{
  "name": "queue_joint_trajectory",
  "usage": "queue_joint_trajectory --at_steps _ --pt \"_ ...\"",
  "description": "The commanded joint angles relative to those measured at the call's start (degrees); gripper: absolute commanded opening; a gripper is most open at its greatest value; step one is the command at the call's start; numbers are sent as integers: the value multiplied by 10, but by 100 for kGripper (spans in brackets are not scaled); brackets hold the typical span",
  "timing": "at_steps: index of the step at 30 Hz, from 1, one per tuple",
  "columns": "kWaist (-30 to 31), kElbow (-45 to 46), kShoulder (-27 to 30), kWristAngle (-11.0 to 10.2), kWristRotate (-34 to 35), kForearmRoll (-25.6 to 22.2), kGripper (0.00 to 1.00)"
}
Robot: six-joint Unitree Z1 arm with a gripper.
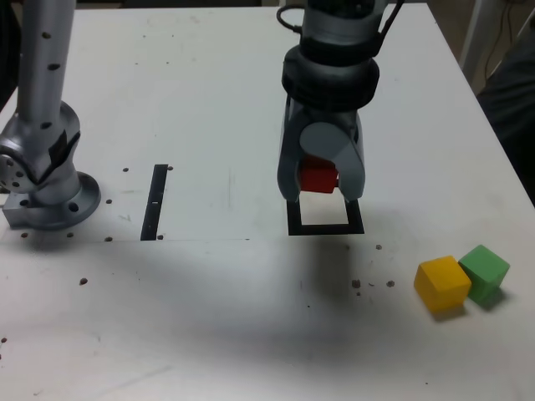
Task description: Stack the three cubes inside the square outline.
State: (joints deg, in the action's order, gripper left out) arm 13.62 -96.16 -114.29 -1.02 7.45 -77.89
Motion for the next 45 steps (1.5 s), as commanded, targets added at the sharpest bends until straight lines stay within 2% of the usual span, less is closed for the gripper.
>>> queue_joint_trajectory --at_steps 1,15,32,41,43,45 --pt "-12 15 4 4 -7 15 31" --pt "-73 84 -5 35 -55 109 31" --pt "-93 120 -31 64 -86 162 31" --pt "-98 131 -39 69 -92 181 32" --pt "-99 133 -39 69 -94 185 35" --pt "-100 136 -40 70 -96 191 55"
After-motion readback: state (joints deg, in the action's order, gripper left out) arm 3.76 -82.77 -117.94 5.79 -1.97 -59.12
